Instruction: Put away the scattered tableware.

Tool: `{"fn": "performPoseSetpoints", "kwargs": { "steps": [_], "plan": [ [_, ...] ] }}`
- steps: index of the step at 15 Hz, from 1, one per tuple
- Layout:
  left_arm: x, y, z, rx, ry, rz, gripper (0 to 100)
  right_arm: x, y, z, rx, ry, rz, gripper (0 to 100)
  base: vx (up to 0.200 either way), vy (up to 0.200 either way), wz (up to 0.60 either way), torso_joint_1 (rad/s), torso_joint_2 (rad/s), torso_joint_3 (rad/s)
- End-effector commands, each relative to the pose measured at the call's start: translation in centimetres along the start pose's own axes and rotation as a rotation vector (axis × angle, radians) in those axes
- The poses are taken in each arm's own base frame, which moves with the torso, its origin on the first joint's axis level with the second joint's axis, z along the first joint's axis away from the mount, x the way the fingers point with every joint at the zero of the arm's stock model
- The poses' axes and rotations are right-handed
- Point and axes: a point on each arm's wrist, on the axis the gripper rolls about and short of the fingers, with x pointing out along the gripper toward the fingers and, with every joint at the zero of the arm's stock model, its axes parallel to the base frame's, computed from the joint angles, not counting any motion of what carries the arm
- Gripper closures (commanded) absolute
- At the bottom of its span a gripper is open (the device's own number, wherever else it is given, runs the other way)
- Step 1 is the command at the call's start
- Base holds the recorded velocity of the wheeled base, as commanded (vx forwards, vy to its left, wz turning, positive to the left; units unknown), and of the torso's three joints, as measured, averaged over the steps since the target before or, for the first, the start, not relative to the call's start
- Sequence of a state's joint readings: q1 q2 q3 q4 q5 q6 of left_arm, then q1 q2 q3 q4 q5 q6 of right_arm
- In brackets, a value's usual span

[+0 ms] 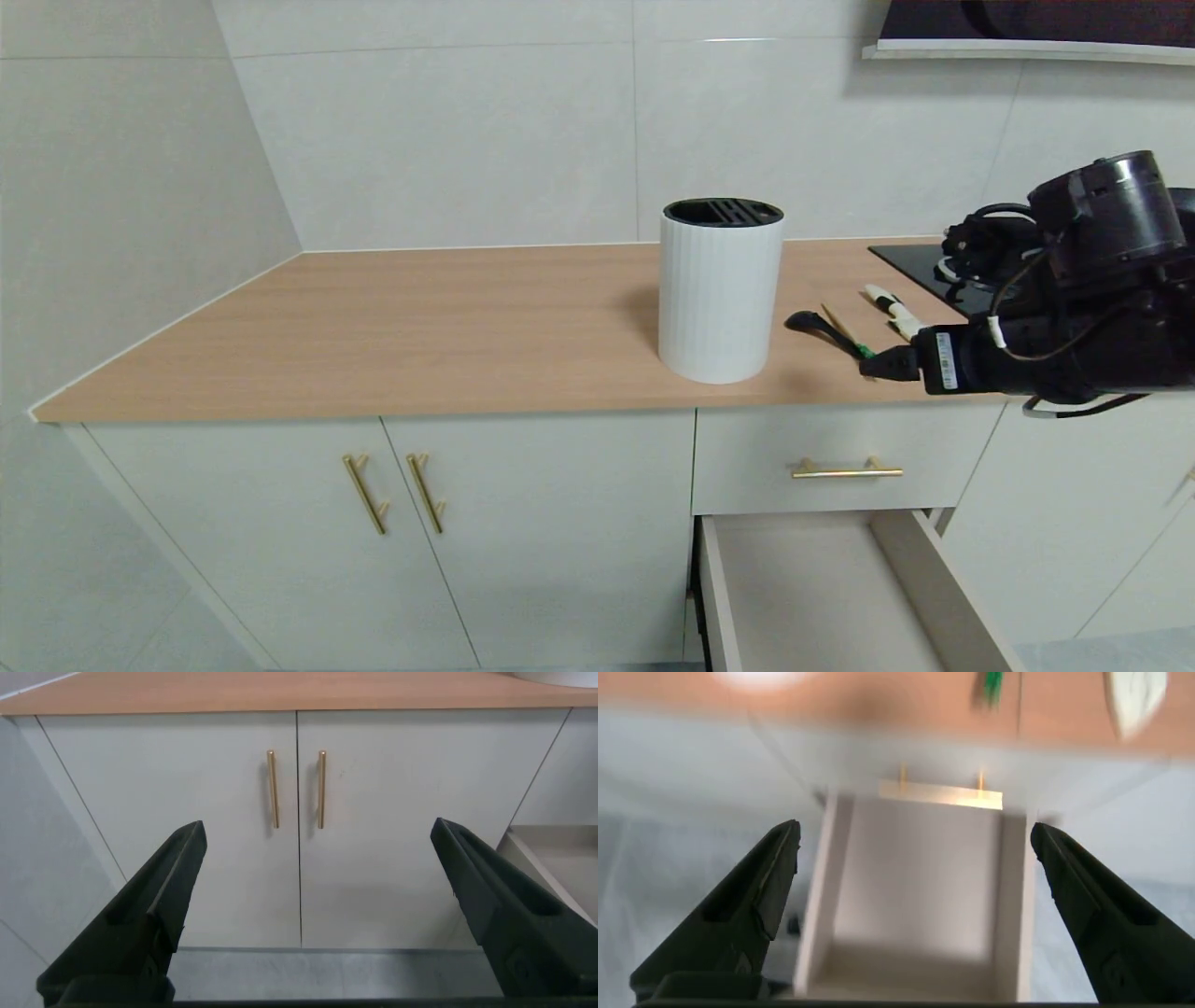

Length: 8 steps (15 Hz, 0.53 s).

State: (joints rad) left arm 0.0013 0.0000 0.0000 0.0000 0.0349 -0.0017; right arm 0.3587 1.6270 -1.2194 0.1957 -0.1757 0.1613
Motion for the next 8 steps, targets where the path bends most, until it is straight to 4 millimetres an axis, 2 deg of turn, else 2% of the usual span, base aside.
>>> {"fn": "performPoseSetpoints", "kwargs": {
  "steps": [1, 5, 8],
  "plan": [
    [0.0, 0.0, 0.0, -0.001, 0.002, 0.001, 0, 4.7, 0.2, 0.0, 0.018, 0.002, -0.043, 0, 0.0, 0.0, 0.0, 0.0, 0.0, 0.0],
    [0.0, 0.0, 0.0, 0.0, 0.002, 0.001, 0, 8.3, -2.0, 0.3, 0.09, -0.069, -0.104, 0, 0.0, 0.0, 0.0, 0.0, 0.0, 0.0],
    [0.0, 0.0, 0.0, 0.0, 0.0, 0.001, 0, 10.2, -2.1, -0.2, 0.093, -0.065, -0.135, 0, 0.0, 0.0, 0.0, 0.0, 0.0, 0.0]
  ]
}}
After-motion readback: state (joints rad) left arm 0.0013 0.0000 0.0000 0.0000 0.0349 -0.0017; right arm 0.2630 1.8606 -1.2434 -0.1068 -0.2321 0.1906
